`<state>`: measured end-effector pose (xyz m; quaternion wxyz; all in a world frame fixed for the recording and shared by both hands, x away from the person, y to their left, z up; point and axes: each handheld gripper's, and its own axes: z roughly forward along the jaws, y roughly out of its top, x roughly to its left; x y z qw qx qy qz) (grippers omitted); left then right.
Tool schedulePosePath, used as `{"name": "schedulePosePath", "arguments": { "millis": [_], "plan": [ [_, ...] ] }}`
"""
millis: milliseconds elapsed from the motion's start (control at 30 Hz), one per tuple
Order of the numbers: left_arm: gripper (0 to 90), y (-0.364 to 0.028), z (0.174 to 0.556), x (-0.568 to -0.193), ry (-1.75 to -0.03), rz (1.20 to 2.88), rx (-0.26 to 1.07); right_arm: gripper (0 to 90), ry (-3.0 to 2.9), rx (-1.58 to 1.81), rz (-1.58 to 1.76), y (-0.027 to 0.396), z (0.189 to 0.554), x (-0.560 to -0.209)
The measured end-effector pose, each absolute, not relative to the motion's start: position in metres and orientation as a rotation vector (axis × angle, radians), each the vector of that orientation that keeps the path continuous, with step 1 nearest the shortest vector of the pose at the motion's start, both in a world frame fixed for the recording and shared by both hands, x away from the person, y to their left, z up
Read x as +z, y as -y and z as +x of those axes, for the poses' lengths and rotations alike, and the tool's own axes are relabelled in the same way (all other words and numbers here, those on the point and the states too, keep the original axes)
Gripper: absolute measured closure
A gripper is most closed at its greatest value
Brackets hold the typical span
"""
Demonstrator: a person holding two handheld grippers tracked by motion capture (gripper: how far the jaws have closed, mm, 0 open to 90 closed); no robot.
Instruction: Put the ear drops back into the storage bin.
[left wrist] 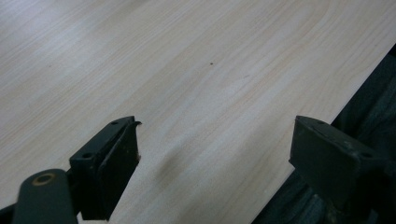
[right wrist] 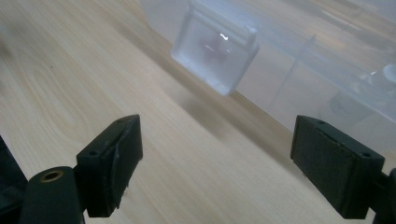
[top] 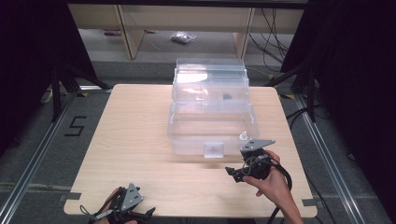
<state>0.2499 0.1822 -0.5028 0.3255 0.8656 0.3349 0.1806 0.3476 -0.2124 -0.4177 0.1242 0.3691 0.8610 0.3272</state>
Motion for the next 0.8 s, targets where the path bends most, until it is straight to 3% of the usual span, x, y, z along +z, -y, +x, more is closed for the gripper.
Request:
{"name": "schedulePosePath", "arguments": {
  "millis": [800],
  "plan": [
    [15.0,-0.183,0.248,-0.501,-0.876,2.271,0.488,17.6,-2.482,0.984,1.154,0.217,0.327,-0.44]
  ]
}}
